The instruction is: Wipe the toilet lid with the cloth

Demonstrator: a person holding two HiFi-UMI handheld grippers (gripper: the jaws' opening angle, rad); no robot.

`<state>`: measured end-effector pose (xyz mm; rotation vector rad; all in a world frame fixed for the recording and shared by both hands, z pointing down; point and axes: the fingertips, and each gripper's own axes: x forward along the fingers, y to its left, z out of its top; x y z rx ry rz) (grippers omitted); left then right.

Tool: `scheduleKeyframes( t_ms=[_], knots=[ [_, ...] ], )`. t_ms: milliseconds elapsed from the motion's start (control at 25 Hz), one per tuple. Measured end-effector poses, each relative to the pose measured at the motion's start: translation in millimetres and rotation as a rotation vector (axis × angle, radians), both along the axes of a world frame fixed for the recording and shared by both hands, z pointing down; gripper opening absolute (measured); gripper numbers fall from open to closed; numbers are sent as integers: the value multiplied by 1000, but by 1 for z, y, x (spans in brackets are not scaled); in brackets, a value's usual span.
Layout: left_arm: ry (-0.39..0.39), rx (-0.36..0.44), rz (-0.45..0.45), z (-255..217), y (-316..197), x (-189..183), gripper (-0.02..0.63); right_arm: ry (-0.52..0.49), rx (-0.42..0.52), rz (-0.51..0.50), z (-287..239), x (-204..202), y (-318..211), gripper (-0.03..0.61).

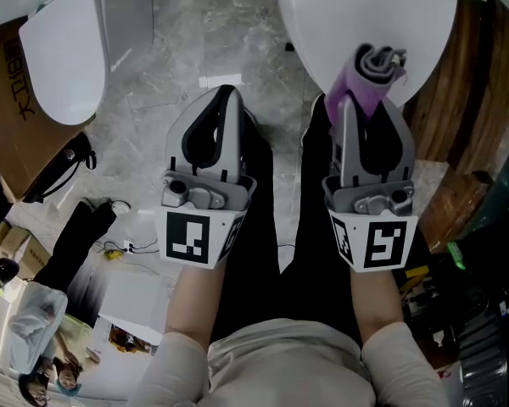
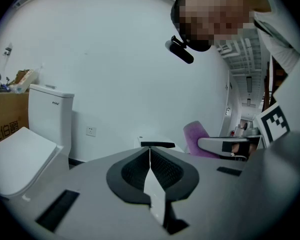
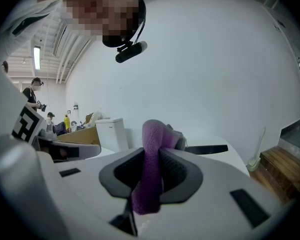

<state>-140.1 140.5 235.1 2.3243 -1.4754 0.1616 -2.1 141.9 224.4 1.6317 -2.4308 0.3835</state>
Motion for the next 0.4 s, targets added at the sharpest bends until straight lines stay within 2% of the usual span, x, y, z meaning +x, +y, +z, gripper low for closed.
scheduleKeyframes(
  t_ms=[400],
  knots=[
    [-5, -1, 9, -1, -3, -2, 15, -3, 10, 16, -5, 1, -2, 95]
  ],
)
